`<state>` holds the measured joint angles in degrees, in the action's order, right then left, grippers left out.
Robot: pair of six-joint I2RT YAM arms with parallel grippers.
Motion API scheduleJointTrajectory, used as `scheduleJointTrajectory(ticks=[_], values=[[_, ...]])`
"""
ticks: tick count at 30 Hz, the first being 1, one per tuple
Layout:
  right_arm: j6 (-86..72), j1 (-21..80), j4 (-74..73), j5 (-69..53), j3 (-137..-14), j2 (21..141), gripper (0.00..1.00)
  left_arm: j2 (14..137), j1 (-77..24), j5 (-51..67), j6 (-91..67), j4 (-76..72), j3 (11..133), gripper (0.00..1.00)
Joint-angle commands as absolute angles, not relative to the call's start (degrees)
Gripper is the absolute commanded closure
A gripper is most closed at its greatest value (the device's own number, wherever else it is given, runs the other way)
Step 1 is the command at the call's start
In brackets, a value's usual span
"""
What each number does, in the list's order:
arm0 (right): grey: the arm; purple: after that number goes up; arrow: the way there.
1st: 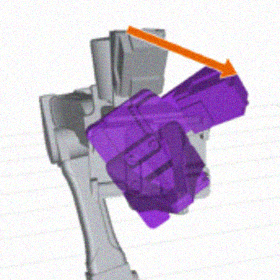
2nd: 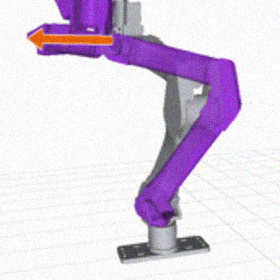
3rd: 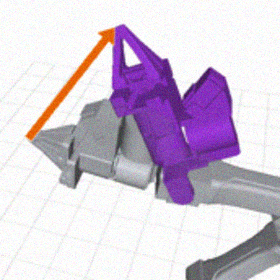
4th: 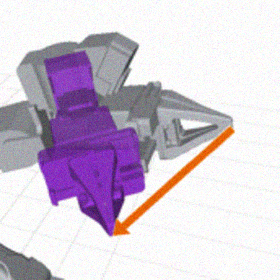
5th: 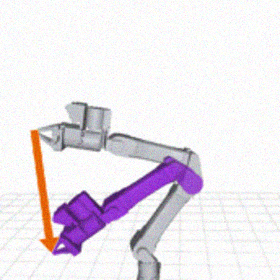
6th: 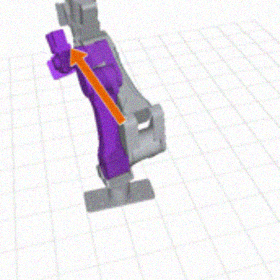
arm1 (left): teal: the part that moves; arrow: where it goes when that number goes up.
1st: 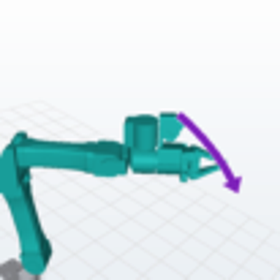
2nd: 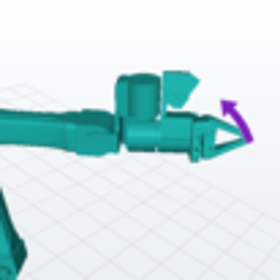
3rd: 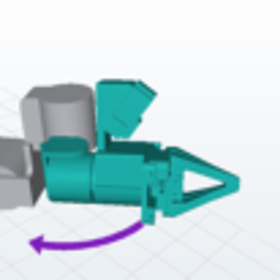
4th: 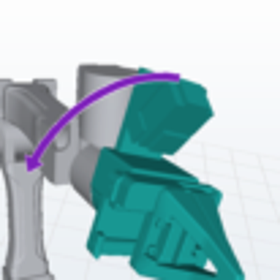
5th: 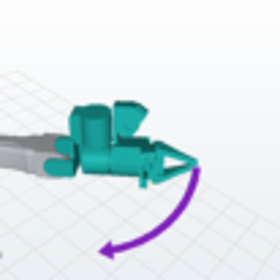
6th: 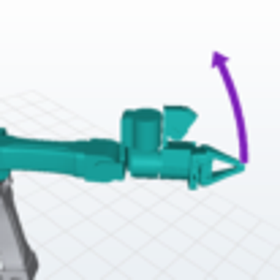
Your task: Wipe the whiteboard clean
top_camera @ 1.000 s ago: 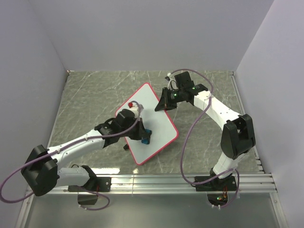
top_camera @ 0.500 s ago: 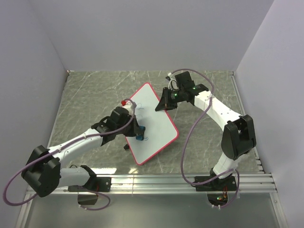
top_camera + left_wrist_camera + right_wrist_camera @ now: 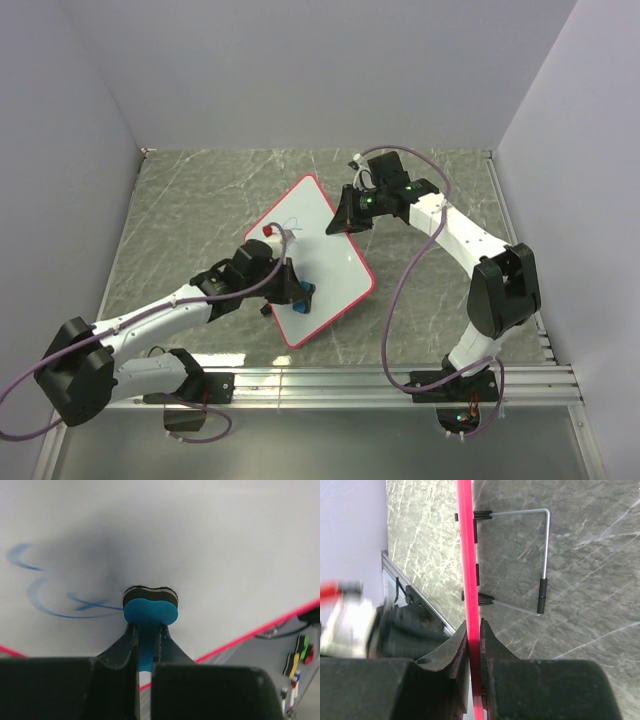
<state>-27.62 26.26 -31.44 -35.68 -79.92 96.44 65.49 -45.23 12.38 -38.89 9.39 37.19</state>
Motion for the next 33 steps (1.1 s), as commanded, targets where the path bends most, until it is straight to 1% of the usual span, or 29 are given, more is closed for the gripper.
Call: scheduleJointTrajectory(ticks=[1,4,7,9,12,13,14,17,20,25,28,30,33], values=[[-28.21,28.04,-34.10,-32.08,-80.16,95.45,1.00,68.38,-37.29,9.66,-40.43,8.01,32.44,1.00],[-27.95,28.30,-34.80,-31.64,-80.33,95.19,1.00,71.71,-30.87,7.92,-41.65,8.95,33.30,1.00],[-27.60,28.30,-35.24,-31.29,-80.25,95.10,1.00,75.14,-29.88,7.82,-40.96,9.23,34.98,1.00],[-27.68,28.30,-35.51,-31.38,-80.24,95.10,1.00,75.59,-30.49,10.44,-39.65,8.09,35.59,1.00],[-27.51,28.39,-35.59,-31.29,-80.24,95.01,1.00,73.75,-37.77,11.16,-36.31,8.87,38.14,1.00],[-27.42,28.30,-35.68,-31.12,-80.16,95.01,1.00,73.57,-42.23,9.94,-35.60,9.92,39.97,1.00],[-27.33,28.30,-35.68,-31.11,-80.16,95.01,1.00,72.96,-43.75,11.32,-35.42,9.93,40.34,1.00],[-27.51,28.30,-35.33,-31.20,-80.24,95.27,1.00,69.54,-47.10,14.85,-37.52,8.35,38.59,1.00],[-27.95,28.39,-34.81,-31.38,-79.98,95.19,1.00,64.97,-47.02,10.04,-41.21,8.52,34.29,1.00],[-27.95,28.39,-34.45,-31.73,-79.72,95.45,1.00,63.37,-40.27,6.16,-45.96,8.70,28.75,1.00],[-27.95,28.30,-34.71,-31.73,-79.80,95.62,1.00,64.07,-34.03,7.02,-46.84,6.52,26.37,1.00],[-27.60,28.39,-35.15,-31.55,-80.33,95.80,1.00,66.34,-29.19,7.82,-47.11,5.37,25.67,1.00],[-27.07,28.39,-36.03,-31.46,-81.12,96.06,1.00,70.73,-26.98,8.26,-46.15,4.22,27.15,1.00]])
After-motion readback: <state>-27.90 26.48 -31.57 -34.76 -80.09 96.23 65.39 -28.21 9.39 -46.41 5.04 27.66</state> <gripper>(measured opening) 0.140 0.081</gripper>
